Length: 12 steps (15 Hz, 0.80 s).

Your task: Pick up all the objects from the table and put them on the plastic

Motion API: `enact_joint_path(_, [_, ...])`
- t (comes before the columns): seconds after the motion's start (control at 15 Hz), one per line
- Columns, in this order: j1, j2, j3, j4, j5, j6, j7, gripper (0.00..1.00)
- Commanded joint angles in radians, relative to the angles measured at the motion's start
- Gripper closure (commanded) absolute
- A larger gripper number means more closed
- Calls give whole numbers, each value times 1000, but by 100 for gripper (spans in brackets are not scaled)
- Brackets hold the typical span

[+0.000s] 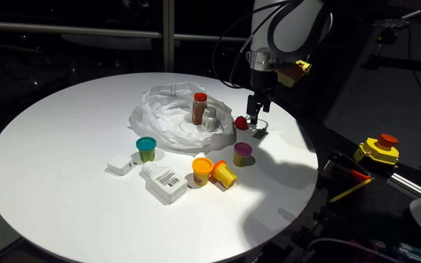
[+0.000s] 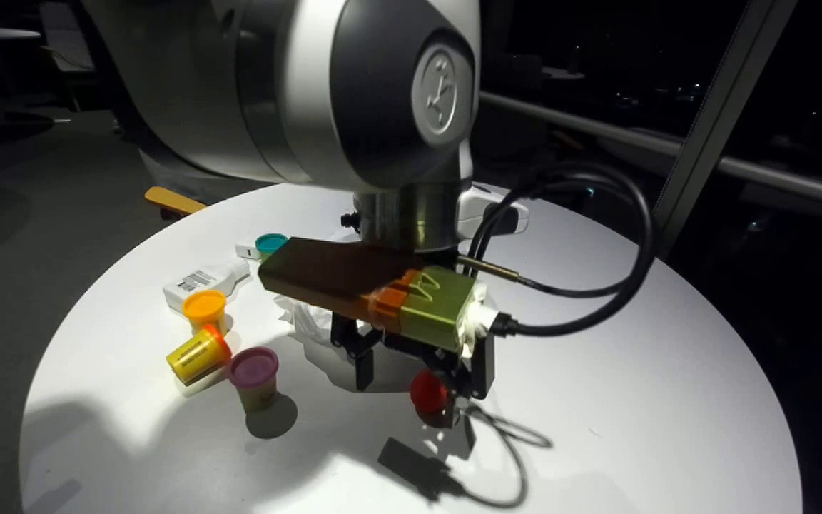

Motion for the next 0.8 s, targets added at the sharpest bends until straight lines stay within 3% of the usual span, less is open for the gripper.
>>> enact_joint_path(0.0, [-80,60,86,20,190,124,-95,0])
enact_joint_path(0.4, [-99,163,95,79,284,318,-62,0])
enact_joint_path(0.73, [-111,251,86,158,294,343,-29,0])
